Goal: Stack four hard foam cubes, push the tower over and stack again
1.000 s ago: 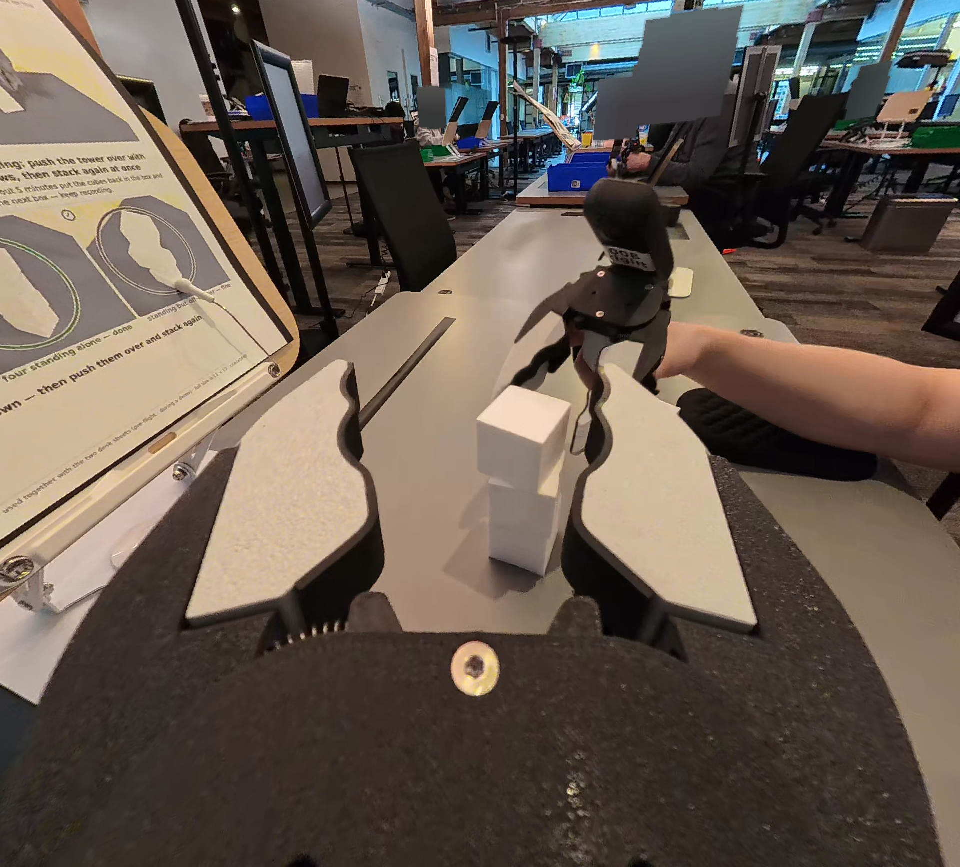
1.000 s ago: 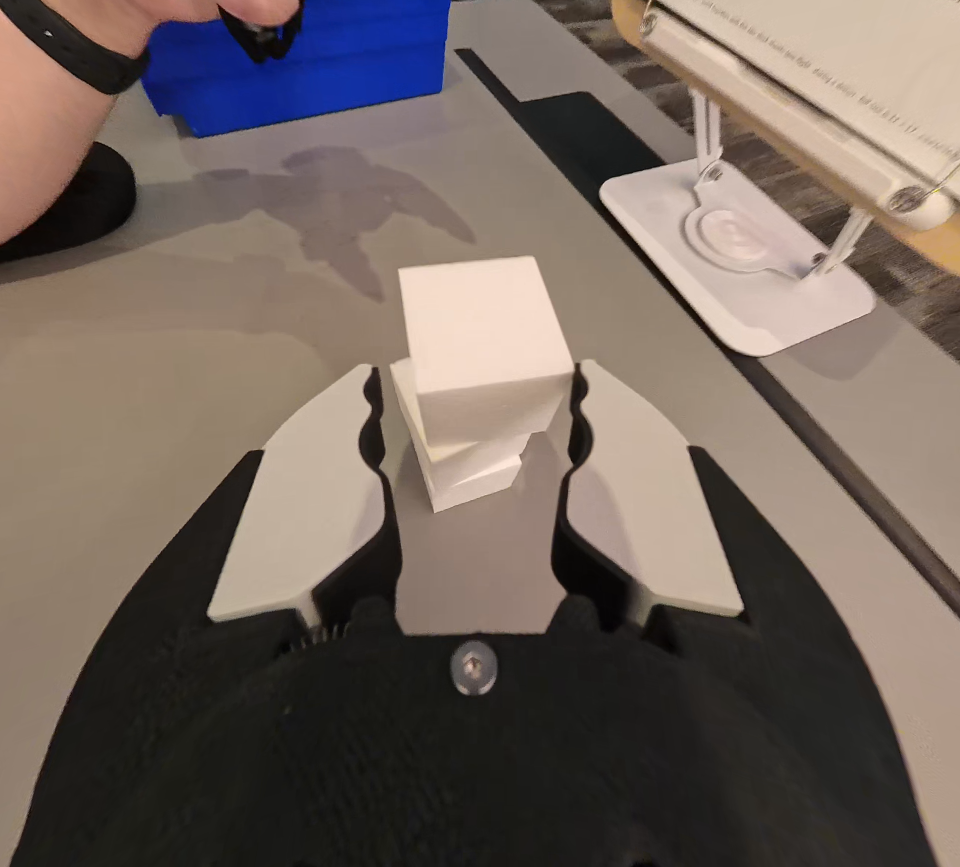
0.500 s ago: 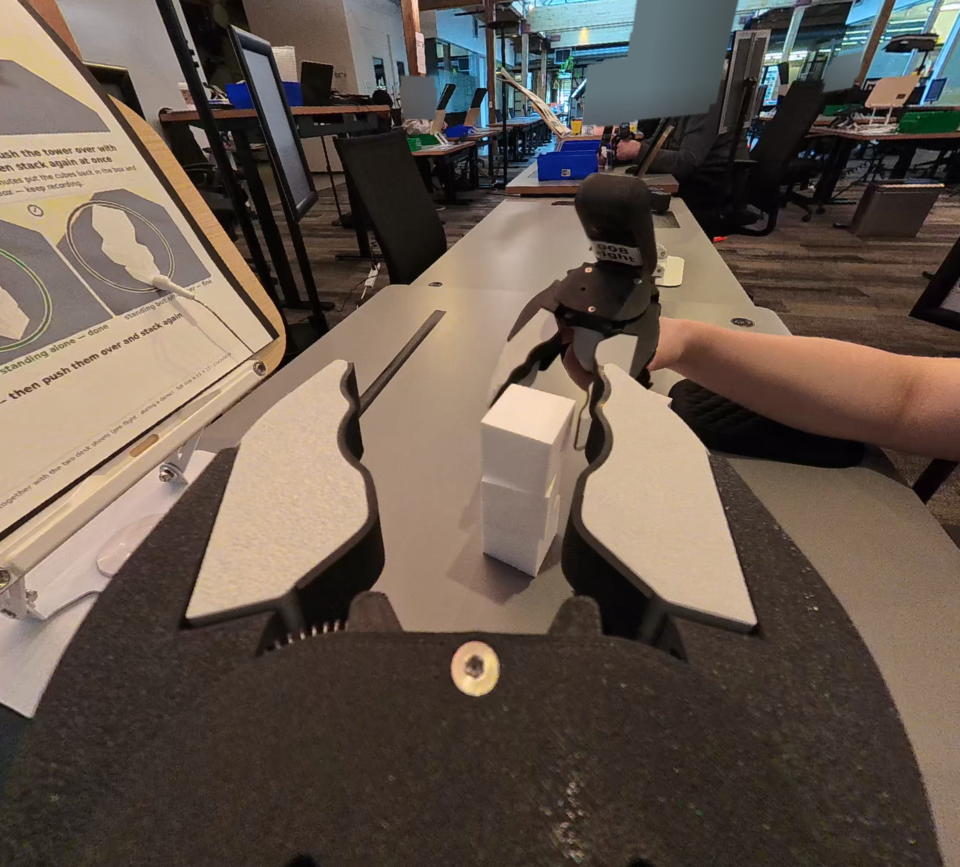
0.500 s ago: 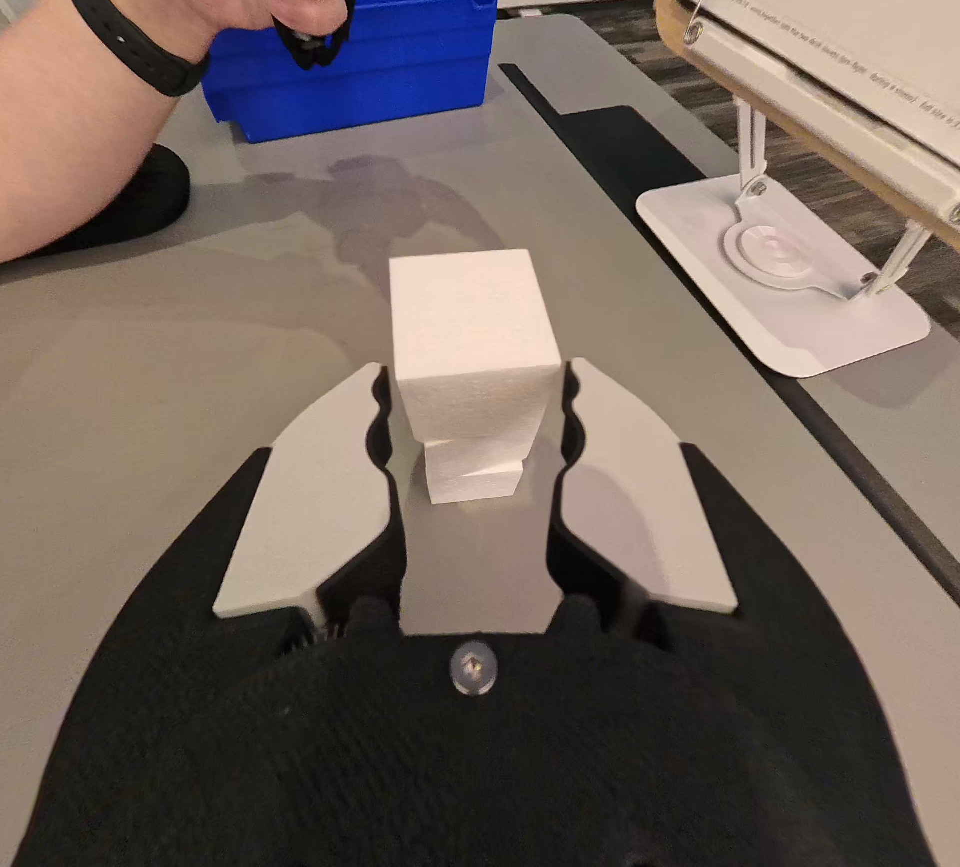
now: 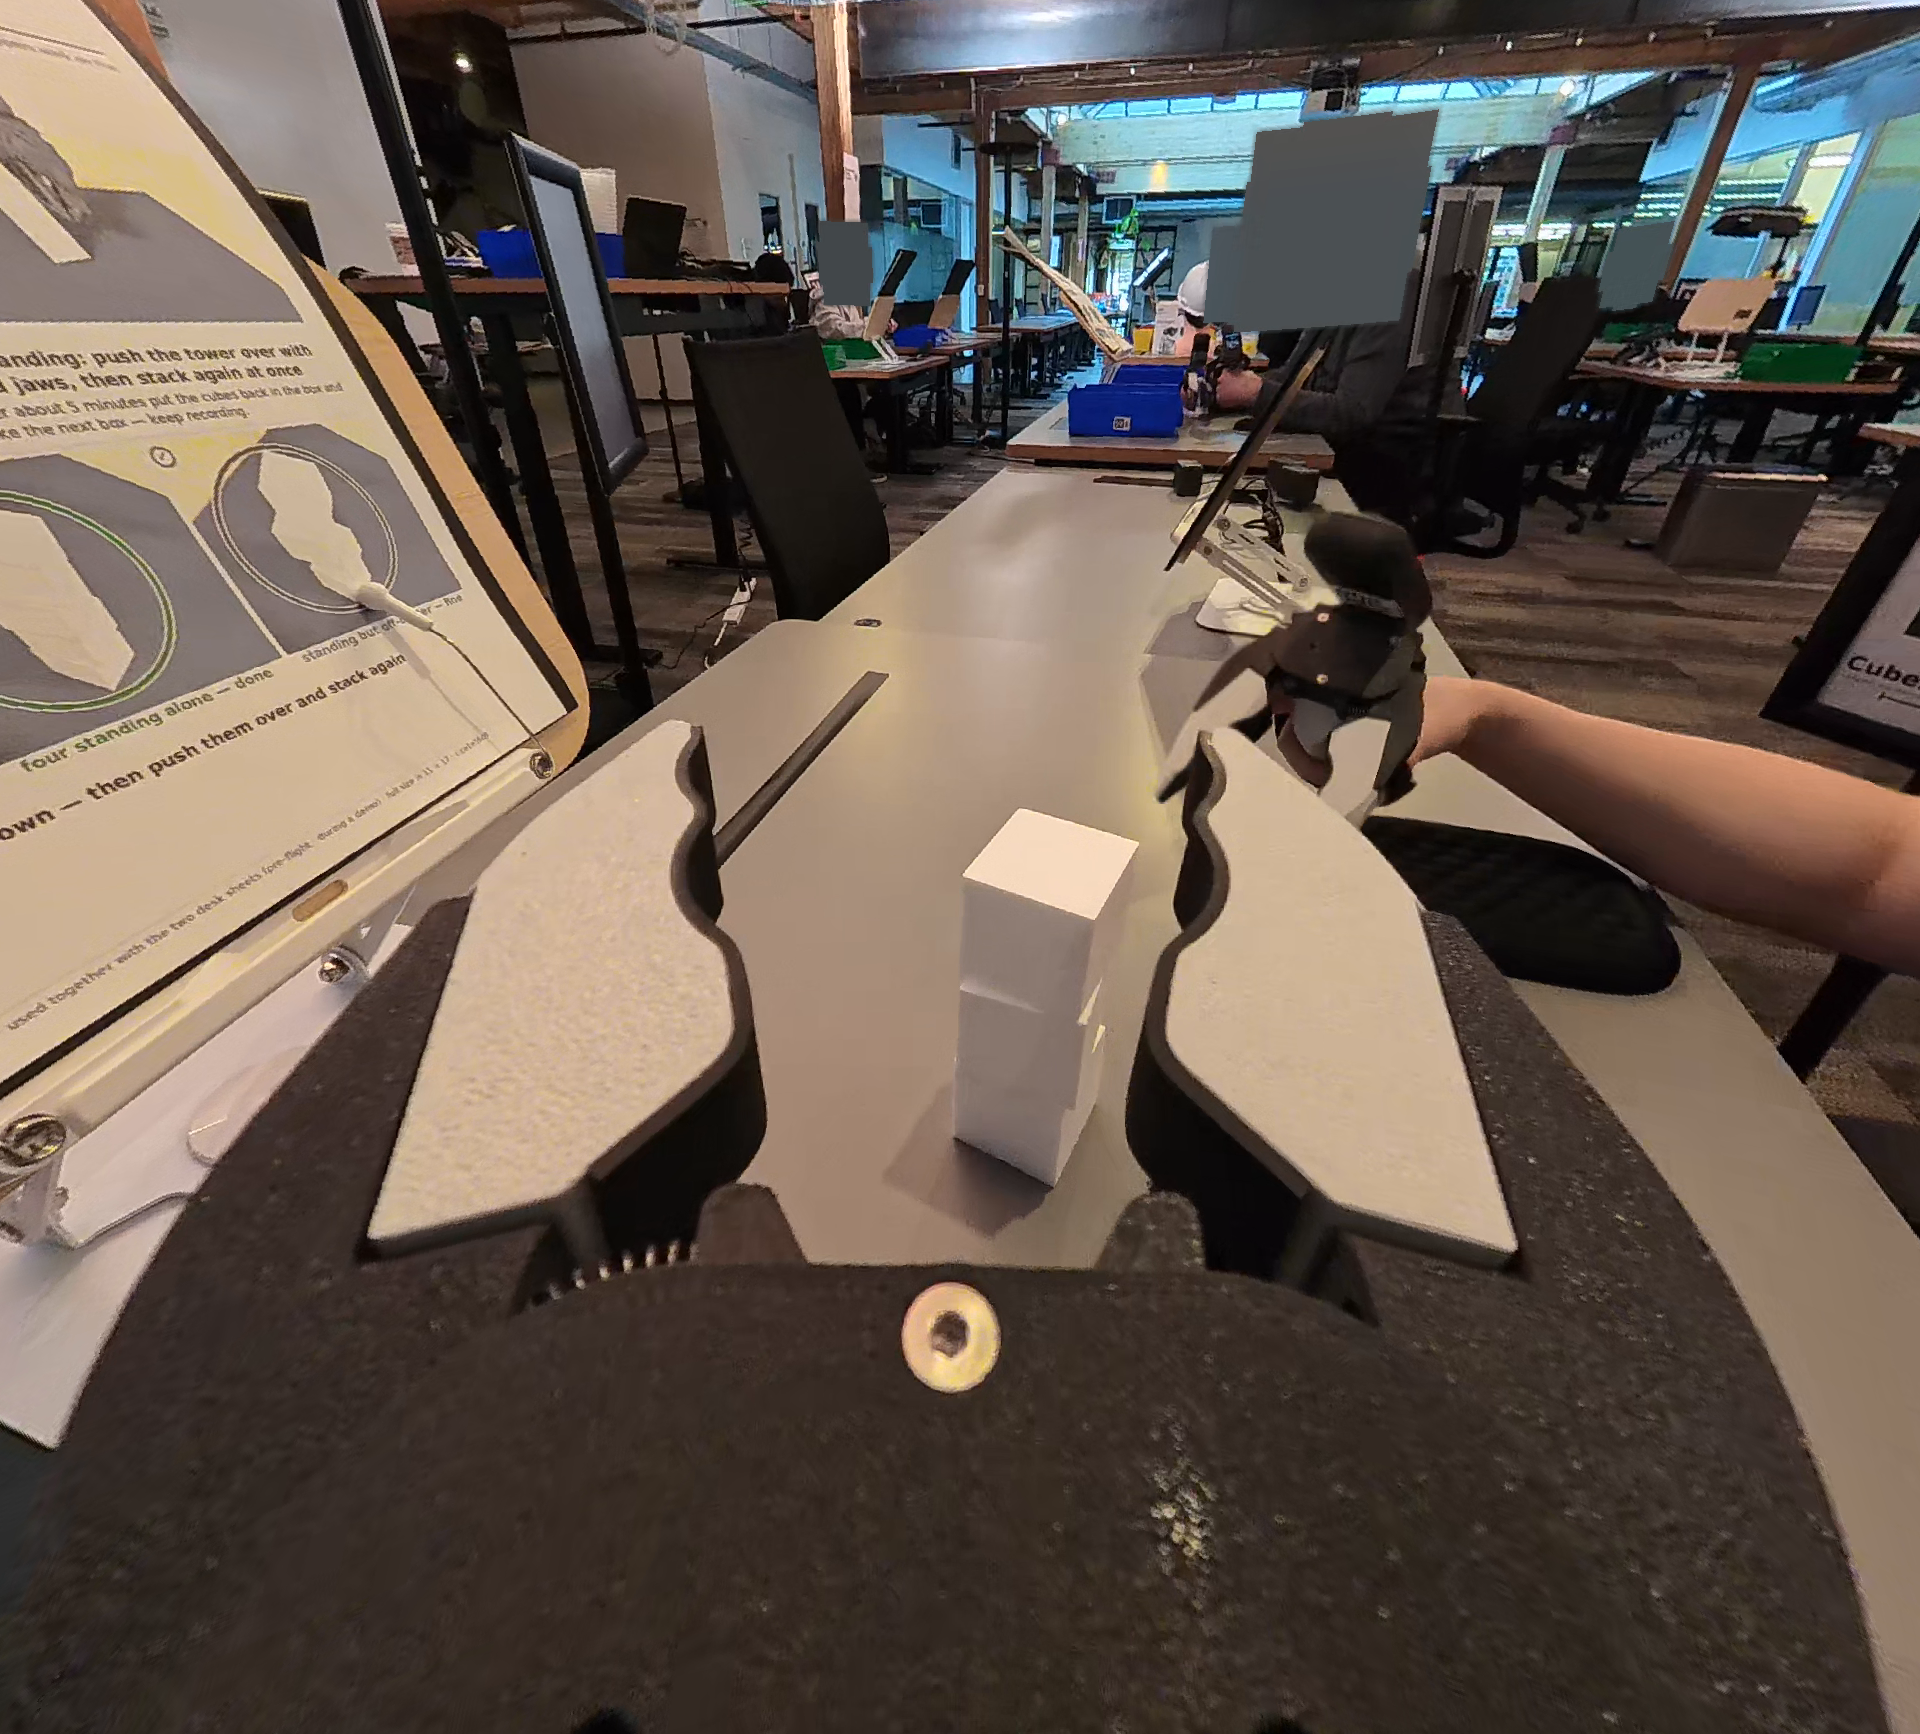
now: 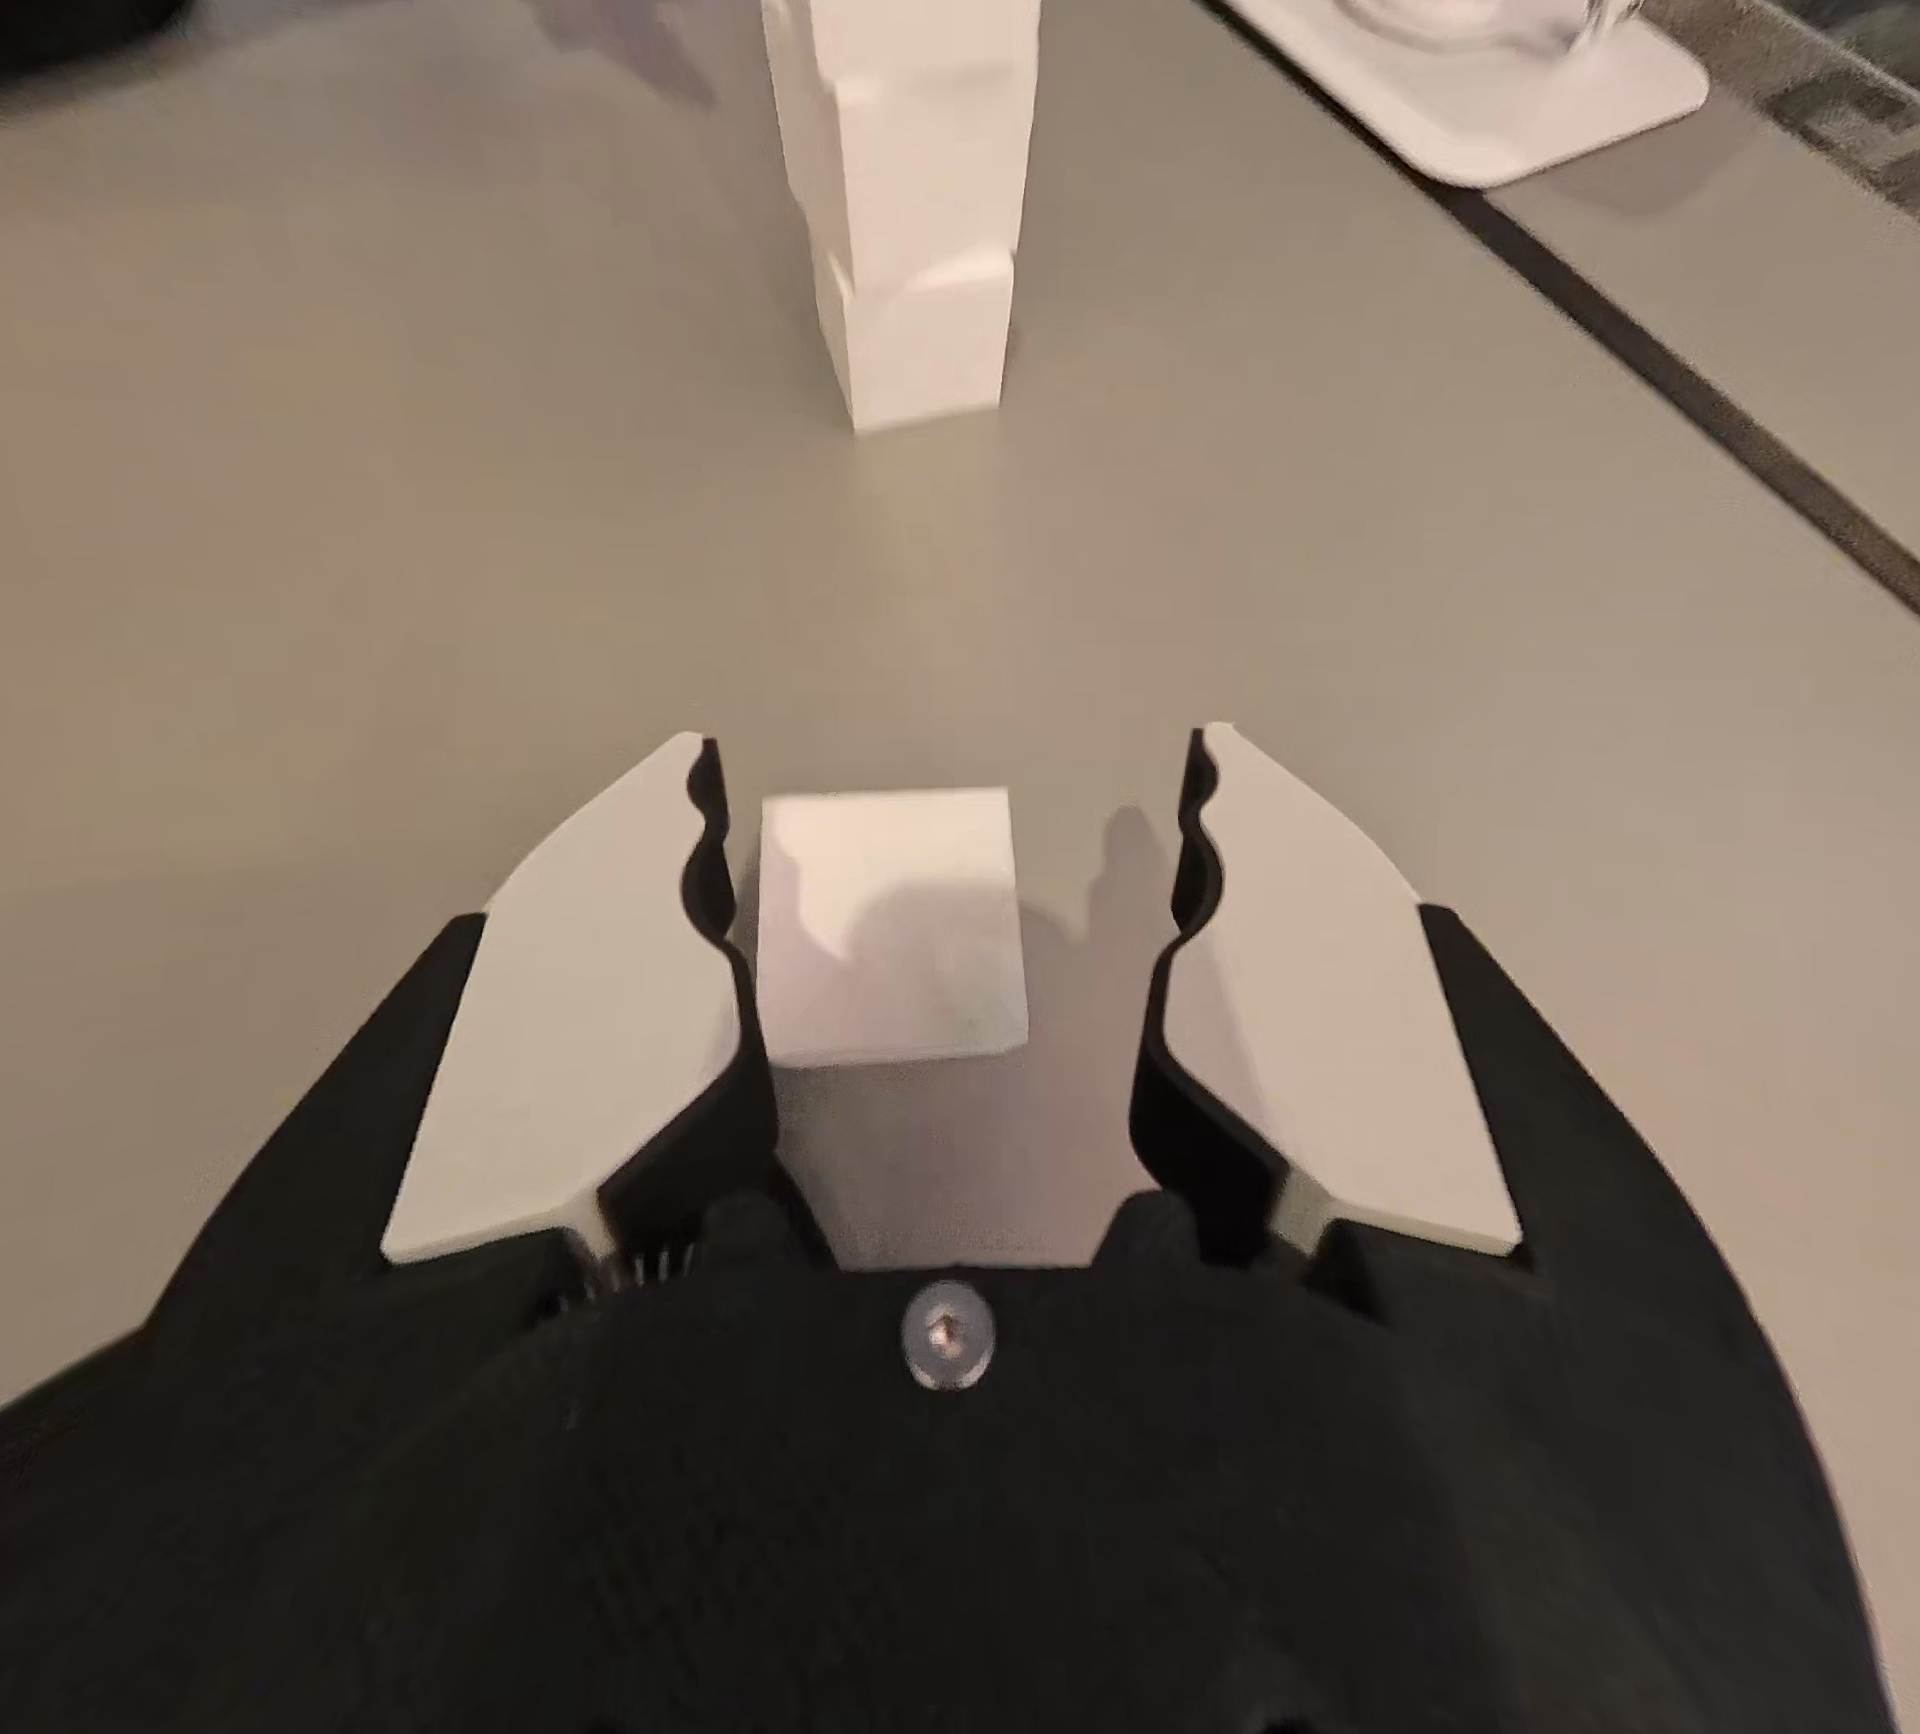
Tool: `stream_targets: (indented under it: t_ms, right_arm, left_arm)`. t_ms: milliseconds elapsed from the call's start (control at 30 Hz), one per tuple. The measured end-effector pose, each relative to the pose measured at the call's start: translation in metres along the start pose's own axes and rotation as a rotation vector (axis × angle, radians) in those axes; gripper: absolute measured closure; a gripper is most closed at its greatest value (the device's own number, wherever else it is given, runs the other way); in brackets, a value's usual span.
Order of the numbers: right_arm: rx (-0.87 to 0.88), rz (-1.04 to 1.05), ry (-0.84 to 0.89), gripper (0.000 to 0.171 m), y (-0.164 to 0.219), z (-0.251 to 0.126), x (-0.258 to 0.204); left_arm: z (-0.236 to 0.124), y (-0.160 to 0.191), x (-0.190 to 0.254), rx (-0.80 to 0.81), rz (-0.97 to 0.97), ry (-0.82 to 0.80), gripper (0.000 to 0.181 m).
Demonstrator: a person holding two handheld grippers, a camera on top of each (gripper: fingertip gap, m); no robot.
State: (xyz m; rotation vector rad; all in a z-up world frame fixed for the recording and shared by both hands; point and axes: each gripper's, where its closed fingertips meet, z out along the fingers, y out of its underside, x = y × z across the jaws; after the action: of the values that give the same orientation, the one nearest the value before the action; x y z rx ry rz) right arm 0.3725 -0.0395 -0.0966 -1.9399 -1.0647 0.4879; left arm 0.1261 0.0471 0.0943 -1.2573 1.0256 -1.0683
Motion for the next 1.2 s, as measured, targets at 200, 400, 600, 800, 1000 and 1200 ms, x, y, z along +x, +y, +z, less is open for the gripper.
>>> stream_targets:
  t_ms: [200, 400, 600, 800, 1000, 1200]
  right_arm:
    - [-0.123, 0.014, -0.002, 0.088, 0.032, 0.010, -0.003]
    - [-0.095, 0.044, -0.024, 0.112, 0.028, 0.014, -0.001]
    - [0.067, -0.025, -0.076, 0.112, -0.090, 0.005, -0.003]
    - [0.073, -0.089, -0.180, 0.112, -0.192, 0.039, -0.009]
    - [-0.117, -0.170, -0.189, 0.112, -0.195, 0.075, -0.018]
    - [-0.141, -0.180, -0.168, 0.112, -0.195, 0.083, -0.016]
  left_arm:
    - [0.001, 0.001, 0.002, -0.007, -0.001, 0.006, 0.095]
    - [0.001, 0.001, 0.002, -0.011, 0.003, 0.005, 0.094]
    - [0.001, -0.002, 0.003, -0.001, 0.000, 0.010, 0.095]
    - [0.002, 0.008, 0.001, -0.045, 0.010, 0.000, 0.095]
    - [0.005, 0.013, 0.001, -0.061, 0.004, 0.007, 0.094]
    - [0.008, 0.015, 0.004, -0.074, 0.013, 0.017, 0.094]
